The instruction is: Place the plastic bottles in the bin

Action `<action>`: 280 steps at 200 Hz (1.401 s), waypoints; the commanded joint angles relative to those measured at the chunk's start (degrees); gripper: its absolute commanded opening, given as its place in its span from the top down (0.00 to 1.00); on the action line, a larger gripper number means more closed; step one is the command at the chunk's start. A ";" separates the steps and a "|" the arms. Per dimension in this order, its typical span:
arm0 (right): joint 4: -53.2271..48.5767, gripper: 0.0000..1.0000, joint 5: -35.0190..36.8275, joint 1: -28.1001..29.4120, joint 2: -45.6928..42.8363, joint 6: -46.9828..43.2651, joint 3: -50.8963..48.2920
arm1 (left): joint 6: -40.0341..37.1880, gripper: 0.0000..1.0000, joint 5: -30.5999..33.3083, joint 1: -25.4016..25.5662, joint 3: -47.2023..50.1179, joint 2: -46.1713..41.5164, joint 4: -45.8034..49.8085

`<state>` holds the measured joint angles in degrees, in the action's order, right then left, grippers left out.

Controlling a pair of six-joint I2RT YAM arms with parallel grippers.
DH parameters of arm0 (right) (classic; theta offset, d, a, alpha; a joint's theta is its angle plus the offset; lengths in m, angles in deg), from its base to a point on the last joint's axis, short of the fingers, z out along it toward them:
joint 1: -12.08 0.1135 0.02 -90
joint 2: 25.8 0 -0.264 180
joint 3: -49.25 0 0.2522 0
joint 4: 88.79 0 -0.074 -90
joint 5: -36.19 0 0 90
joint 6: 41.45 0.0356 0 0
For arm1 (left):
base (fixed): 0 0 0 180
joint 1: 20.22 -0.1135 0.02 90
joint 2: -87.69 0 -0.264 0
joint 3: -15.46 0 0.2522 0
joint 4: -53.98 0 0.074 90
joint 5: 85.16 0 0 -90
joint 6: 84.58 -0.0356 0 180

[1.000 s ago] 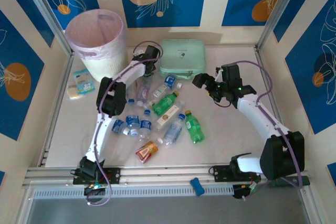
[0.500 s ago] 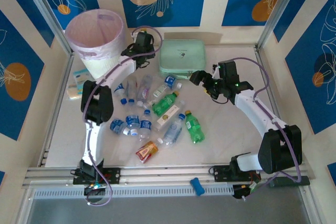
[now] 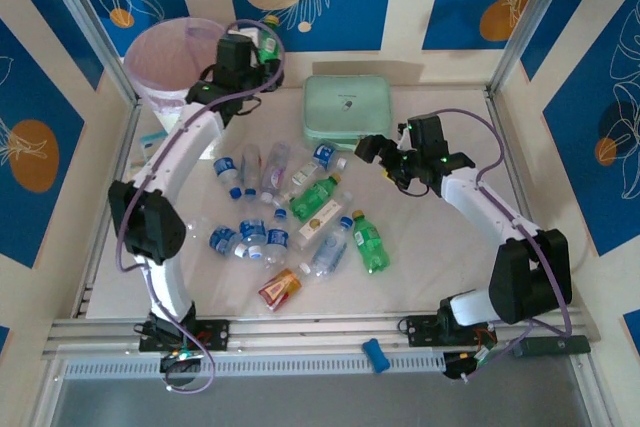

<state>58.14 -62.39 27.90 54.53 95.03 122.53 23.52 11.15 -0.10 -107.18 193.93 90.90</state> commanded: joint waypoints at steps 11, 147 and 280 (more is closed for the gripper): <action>0.94 0.01 -0.39 0.95 0.81 0.63 2.52 | 1.13 0.63 -4.36 -6.09 1.94 -6.05 1.73; 0.73 0.01 0.45 3.33 2.40 1.44 4.61 | 1.05 0.63 -4.43 -22.17 10.75 -12.48 1.15; -2.66 0.01 0.96 3.70 2.30 -0.33 7.95 | 2.63 0.00 -7.58 -22.30 0.88 -7.02 6.64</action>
<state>56.96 -61.54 31.22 56.85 95.66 128.44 25.78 4.81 -22.09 -104.23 188.05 95.99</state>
